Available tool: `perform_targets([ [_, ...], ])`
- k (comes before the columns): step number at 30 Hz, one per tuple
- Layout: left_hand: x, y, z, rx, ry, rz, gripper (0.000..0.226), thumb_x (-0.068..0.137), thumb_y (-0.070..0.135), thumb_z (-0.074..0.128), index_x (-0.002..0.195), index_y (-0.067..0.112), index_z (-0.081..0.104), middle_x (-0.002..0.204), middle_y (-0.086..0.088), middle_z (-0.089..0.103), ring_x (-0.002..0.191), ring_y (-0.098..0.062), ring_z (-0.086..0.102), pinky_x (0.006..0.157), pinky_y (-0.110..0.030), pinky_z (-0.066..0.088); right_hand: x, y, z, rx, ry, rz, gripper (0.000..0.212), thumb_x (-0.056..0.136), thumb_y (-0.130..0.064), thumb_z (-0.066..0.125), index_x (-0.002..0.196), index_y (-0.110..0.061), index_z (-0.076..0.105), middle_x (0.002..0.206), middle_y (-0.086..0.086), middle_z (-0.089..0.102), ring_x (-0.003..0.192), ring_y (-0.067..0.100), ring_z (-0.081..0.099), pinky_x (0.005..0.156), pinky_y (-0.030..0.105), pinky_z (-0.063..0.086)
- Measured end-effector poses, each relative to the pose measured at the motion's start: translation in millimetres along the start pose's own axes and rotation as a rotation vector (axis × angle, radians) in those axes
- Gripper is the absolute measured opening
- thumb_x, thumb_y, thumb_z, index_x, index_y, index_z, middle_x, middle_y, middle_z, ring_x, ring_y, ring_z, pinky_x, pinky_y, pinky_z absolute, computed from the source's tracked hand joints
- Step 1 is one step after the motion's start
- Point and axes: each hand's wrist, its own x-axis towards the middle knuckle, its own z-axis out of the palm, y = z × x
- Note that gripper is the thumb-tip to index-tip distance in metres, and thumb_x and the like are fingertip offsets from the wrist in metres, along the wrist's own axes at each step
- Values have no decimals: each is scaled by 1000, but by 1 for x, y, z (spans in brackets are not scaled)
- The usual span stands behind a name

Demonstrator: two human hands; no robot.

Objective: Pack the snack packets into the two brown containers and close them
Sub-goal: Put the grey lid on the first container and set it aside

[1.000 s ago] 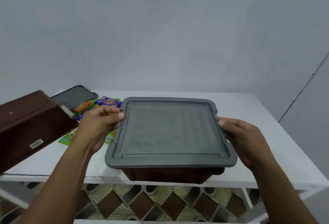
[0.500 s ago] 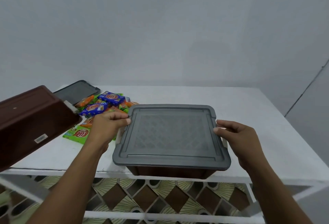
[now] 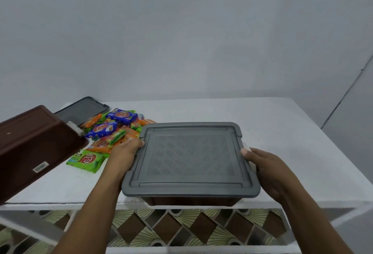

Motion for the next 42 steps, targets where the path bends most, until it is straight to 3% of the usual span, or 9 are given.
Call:
perform_targets([
  [8,-18,6,0,10,-27,-28,26,97,34,61,100,9,68,89,-15,73,76,-31,70,71,-39,53,-7,3,12,-101,85,-129,18,101,-25,56,111,-24,72,104,6,77,95,28,75,86,54,59],
  [13,-20,9,1,50,-7,-36,31,97,36,61,104,6,68,92,-16,72,75,-28,67,68,-36,49,-12,-2,25,-454,205,-214,50,104,-26,49,154,-21,40,151,-1,48,123,16,54,101,37,48],
  [19,-17,8,1,83,22,-24,44,96,38,61,114,-3,66,88,-14,70,74,-28,64,66,-35,45,-24,-7,39,-782,154,-252,56,106,-31,45,158,-22,26,163,-3,28,143,23,40,113,39,36],
  [23,-15,6,2,106,31,-15,46,95,39,61,111,-4,65,93,-19,71,79,-32,65,72,-39,47,-19,-8,28,-223,283,-203,36,100,-26,60,136,-23,62,140,-7,60,115,8,60,92,31,51],
  [26,-15,6,2,100,31,-21,45,94,40,62,109,-2,66,96,-19,72,94,-41,68,80,-46,50,-12,-7,17,148,240,-42,43,90,-18,74,132,-21,63,122,0,71,98,16,73,77,38,62],
  [30,-15,6,1,87,28,-30,43,94,40,62,107,-1,66,94,-19,72,93,-42,68,81,-46,51,-8,-13,25,-20,228,84,25,95,-33,67,103,-9,69,99,12,74,87,29,73,76,54,62],
  [34,-13,4,1,96,34,-20,45,94,41,62,107,-2,65,98,-22,71,98,-44,67,91,-55,51,-6,-19,32,-287,202,99,54,97,-51,55,110,2,60,111,24,65,100,41,68,83,61,58],
  [37,-12,3,1,78,33,-15,44,94,40,62,106,-2,66,97,-21,72,96,-43,68,86,-51,52,-4,-19,32,-451,209,35,63,100,-49,48,108,13,55,104,26,62,92,37,65,75,51,57],
  [42,-13,0,2,-108,-4,-72,30,94,35,67,103,8,71,84,-14,75,72,-28,71,65,-34,52,-1,-16,32,-540,189,-31,39,103,-43,45,85,-9,51,84,14,50,73,23,48,62,34,40],
])
